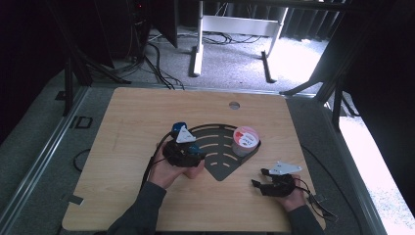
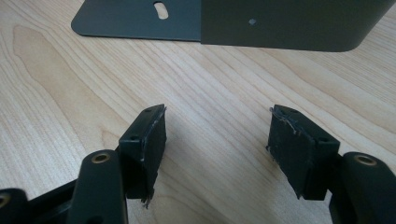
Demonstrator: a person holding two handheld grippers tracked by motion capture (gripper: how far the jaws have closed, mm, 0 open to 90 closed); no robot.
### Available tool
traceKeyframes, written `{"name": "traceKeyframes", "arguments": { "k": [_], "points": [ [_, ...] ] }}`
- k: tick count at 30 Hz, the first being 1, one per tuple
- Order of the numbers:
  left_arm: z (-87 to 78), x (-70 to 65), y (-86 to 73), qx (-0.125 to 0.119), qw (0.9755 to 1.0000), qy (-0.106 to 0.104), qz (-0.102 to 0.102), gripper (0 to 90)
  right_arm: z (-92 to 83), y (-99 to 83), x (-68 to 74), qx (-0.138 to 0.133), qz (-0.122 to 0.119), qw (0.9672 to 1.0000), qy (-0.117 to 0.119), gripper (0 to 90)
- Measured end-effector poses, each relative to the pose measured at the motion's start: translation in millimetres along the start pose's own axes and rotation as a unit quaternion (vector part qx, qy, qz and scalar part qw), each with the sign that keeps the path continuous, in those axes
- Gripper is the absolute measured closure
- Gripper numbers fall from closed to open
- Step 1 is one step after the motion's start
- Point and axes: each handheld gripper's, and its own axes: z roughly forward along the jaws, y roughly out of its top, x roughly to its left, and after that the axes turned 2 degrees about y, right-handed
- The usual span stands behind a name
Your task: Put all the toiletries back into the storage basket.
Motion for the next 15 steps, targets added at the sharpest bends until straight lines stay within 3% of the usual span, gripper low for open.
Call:
{"name": "traceKeyframes", "arguments": {
  "k": [5,15],
  "points": [
    [2.6,-0.9,-2.4,0.003,0.9999,0.007,0.007,38.3,0.0,0.0,0.0,0.0,0.0,1.0,0.0,36.5],
    [3.6,5.4,-6.0,-0.004,0.9999,0.003,-0.01,46.5,0.1,0.0,0.1,0.0,0.0,1.0,0.001,36.3]
  ]
}}
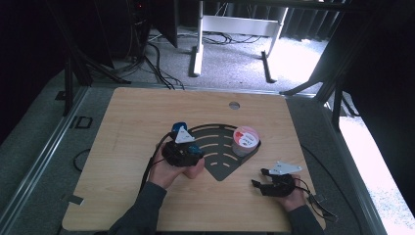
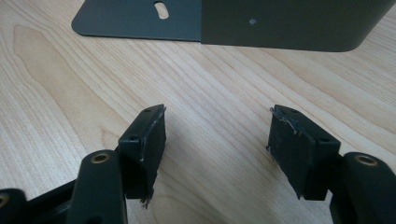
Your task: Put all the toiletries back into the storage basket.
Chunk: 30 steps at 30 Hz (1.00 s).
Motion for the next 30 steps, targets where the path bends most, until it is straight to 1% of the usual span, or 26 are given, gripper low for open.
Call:
{"name": "traceKeyframes", "arguments": {
  "k": [3,10,13,20,30],
  "points": [
    [-1.0,1.3,-1.0,-0.003,1.0,-0.002,-0.004,50.5,0.0,0.0,0.0,0.0,0.0,1.0,0.0,36.3],
    [-1.1,1.0,-1.0,-0.003,1.0,-0.001,-0.006,51.5,0.0,0.0,0.1,0.0,0.0,1.0,0.0,36.2],
    [-1.4,0.6,-0.2,0.0,1.0,0.0,0.0,51.8,0.0,0.0,0.1,0.0,0.0,1.0,0.0,36.2],
    [-2.5,-0.4,0.8,0.005,1.0,0.004,0.007,52.2,0.0,0.0,0.0,0.0,-0.001,1.0,0.0,36.2],
    [-4.1,-2.2,0.5,0.006,0.9999,0.008,0.009,52.5,0.0,0.1,-0.1,0.0,-0.001,1.0,0.0,36.1]
  ]
}}
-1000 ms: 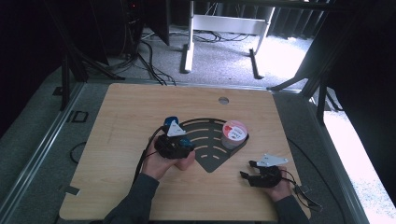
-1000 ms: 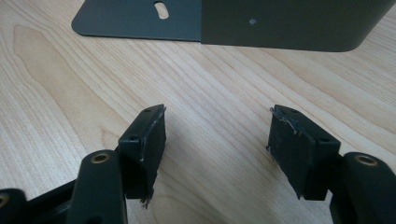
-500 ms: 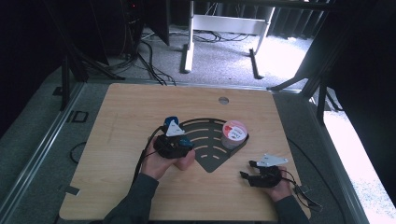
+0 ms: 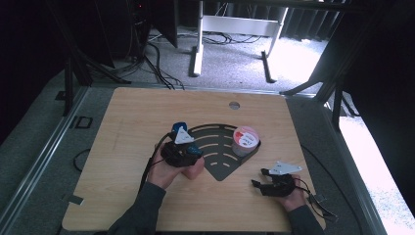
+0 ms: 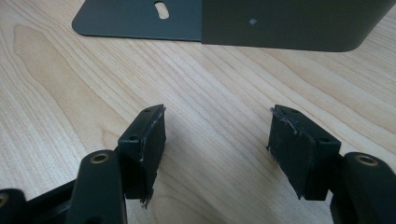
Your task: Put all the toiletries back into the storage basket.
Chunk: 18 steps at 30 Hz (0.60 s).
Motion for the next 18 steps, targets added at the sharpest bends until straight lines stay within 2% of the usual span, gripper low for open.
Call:
{"name": "traceKeyframes", "arguments": {
  "k": [5,18],
  "points": [
    [-0.9,-1.4,0.7,0.002,1.0,-0.005,0.0,52.5,0.0,0.0,0.0,0.0,0.0,1.0,0.0,36.1],
    [0.9,-11.5,10.8,0.007,0.9996,-0.022,0.014,52.5,0.0,0.0,0.0,0.0,0.0,1.0,0.001,36.0]
  ]
}}
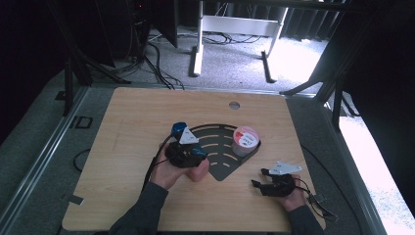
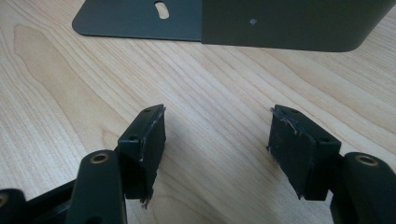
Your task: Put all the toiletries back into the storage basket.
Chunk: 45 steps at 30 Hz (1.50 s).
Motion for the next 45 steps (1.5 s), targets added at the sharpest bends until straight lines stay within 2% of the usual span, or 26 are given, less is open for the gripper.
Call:
{"name": "traceKeyframes", "arguments": {
  "k": [29,45],
  "points": [
    [10.1,-18.8,22.5,-0.003,0.9994,-0.024,0.026,52.6,0.2,0.0,-0.1,-0.001,0.0,1.0,0.0,36.0],
    [19.0,-22.7,32.7,-0.009,0.9992,-0.028,0.026,52.6,0.1,0.0,-0.2,0.0,-0.001,1.0,0.001,35.8]
  ]
}}
